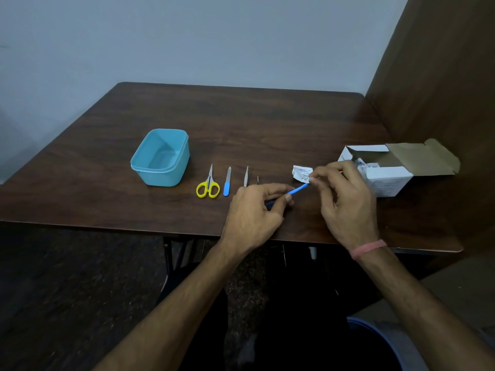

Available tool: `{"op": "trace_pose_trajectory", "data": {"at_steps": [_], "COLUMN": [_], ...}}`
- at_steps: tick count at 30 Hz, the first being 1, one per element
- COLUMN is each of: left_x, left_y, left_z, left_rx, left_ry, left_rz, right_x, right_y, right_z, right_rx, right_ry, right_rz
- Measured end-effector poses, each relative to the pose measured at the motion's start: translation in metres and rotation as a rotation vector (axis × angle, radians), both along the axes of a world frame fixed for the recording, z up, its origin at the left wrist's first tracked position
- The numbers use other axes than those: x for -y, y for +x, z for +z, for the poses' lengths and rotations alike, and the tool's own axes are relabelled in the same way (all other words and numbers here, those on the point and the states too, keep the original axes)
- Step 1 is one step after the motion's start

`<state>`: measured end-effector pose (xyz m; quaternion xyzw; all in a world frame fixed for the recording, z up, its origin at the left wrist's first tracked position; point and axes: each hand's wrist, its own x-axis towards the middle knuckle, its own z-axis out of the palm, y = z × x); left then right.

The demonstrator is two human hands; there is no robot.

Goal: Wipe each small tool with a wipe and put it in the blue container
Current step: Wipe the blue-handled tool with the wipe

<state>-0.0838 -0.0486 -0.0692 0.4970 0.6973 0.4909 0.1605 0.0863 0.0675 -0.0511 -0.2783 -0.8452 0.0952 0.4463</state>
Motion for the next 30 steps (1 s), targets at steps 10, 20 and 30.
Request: {"op": "trace_pose_trajectory", "data": {"at_steps": [10,20,30], "left_x": [0.0020,0.0029,0.0024], "left_y": [0.0008,-0.0011,-0.0010], "left_z": [0.0029,0.0026,0.0056], "left_rx": [-0.005,0.007,0.062], "left_ry": [0.016,0.023,0.038], "left_rz": [-0.014,-0.046,-0.061], "right_x": [-0.0005,0.0031,-0.0025], "right_y": [-0.0010,-0.0012,0.0004], "right_z": [-0.0056,-0.0039,-0.0068], "right_rx": [0.081,0.057,0.054], "right_ry": [0.067,0.068,0.037], "right_rz": [0.095,0.108,0.096]}}
